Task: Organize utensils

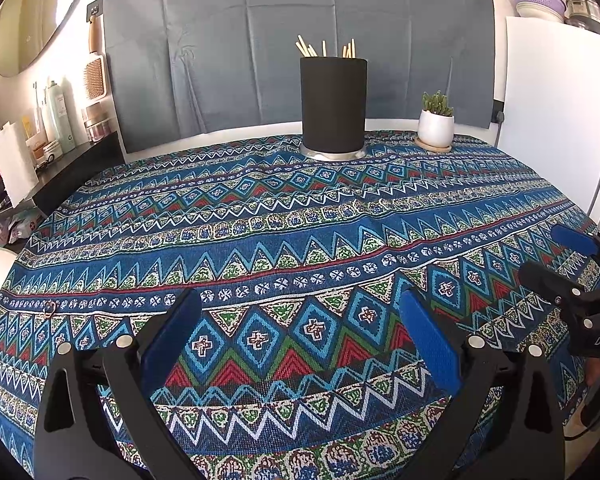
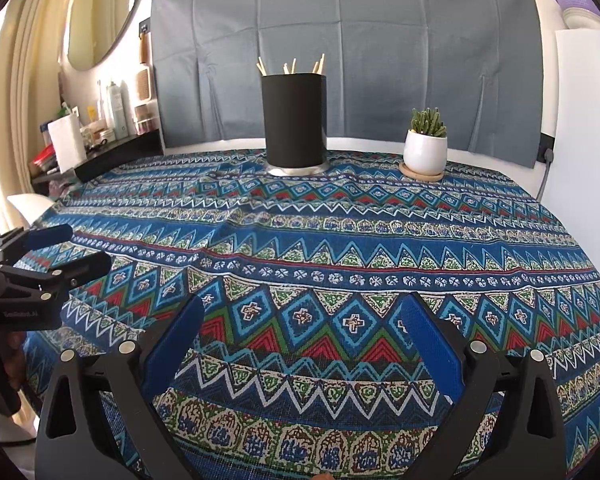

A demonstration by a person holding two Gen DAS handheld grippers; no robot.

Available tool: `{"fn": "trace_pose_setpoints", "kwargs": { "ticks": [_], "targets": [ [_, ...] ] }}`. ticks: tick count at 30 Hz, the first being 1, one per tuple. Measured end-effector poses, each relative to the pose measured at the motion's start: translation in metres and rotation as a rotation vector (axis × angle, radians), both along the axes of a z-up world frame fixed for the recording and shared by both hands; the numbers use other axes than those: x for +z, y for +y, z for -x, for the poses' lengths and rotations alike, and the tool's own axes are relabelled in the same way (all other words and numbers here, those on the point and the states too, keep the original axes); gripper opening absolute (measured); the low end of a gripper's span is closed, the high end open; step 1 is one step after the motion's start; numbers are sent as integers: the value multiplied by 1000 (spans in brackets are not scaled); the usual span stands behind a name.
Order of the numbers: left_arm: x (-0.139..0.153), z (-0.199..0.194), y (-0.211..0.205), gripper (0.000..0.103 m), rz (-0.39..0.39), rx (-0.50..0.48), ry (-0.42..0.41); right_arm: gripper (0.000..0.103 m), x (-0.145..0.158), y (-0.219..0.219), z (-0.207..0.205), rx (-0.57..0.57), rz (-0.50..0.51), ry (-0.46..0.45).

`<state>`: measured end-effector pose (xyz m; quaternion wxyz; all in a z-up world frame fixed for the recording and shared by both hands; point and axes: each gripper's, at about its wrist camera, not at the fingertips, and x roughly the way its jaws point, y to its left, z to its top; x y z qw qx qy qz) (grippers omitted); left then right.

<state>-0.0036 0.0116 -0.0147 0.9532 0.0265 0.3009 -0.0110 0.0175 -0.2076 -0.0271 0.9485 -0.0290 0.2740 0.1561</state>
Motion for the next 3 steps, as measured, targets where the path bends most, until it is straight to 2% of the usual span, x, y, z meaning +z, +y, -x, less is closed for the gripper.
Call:
{"fn": "trace_pose_setpoints", "kwargs": {
  "ticks": [3],
  "targets": [
    [0, 0, 0, 97, 5, 1, 2, 95, 0, 0, 0, 1, -1, 0]
  ]
}}
